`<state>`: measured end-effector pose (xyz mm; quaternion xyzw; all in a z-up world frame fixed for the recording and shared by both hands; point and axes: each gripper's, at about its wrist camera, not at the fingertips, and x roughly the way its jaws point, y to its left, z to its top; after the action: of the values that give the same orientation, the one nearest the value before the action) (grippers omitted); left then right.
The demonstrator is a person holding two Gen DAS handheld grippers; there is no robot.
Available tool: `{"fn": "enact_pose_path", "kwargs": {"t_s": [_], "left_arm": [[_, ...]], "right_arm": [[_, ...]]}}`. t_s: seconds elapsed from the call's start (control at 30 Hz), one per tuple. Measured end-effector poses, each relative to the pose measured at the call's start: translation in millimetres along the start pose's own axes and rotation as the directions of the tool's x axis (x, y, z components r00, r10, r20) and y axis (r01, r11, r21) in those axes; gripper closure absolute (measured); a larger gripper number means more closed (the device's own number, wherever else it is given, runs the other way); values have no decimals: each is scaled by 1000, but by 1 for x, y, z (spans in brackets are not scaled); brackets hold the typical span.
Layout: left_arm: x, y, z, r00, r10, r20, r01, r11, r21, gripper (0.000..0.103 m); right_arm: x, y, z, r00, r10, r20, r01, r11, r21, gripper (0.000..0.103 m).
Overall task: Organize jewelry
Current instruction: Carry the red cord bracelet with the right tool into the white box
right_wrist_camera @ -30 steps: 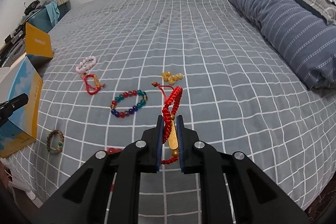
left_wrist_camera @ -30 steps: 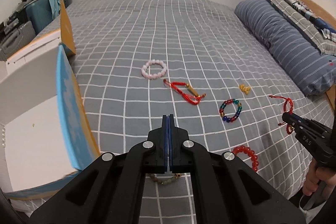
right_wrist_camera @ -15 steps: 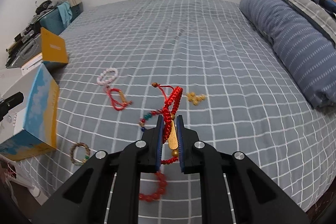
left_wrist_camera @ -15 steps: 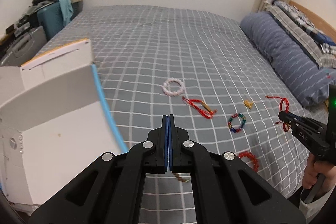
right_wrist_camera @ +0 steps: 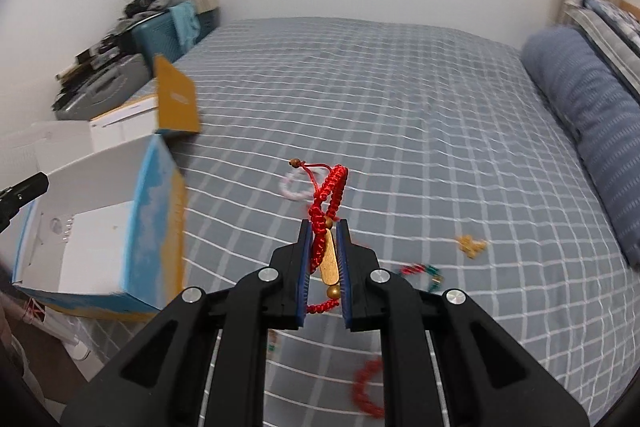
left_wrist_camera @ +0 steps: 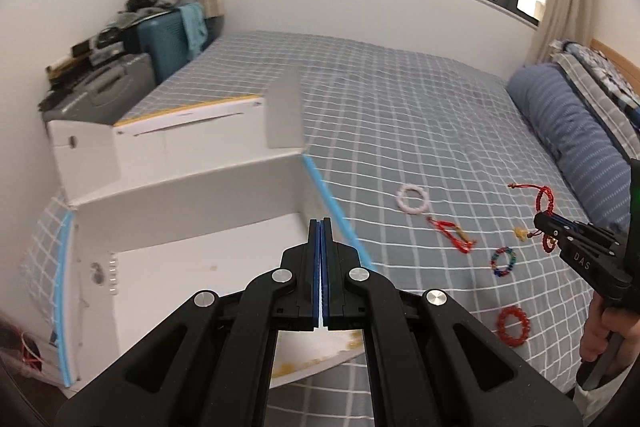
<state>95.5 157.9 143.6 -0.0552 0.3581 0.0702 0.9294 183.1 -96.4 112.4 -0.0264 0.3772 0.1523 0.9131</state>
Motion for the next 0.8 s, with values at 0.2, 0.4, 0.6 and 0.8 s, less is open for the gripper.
{"fn": "enact_pose_path", "kwargs": {"t_s": [0.2,0.4,0.6,0.8], "left_arm": [[-14,41,-4,999,44,16,-44,998,-36,103],[-19,83,-12,996,93,8,-92,993,-80,103],[-18,119,-24,991,136,-15,-137,983,-125,103],[-5,146,-35,984,168,-60,-175,972,-154,103]], "right_arm": [[7,56,13,998,63,13,-63,996,-60,92],[13,119,25,992,125,24,-121,985,-120,92],[20,180,27,981,191,12,-186,966,-181,92],[31,232,22,971,237,-18,-235,944,-231,92]]}}
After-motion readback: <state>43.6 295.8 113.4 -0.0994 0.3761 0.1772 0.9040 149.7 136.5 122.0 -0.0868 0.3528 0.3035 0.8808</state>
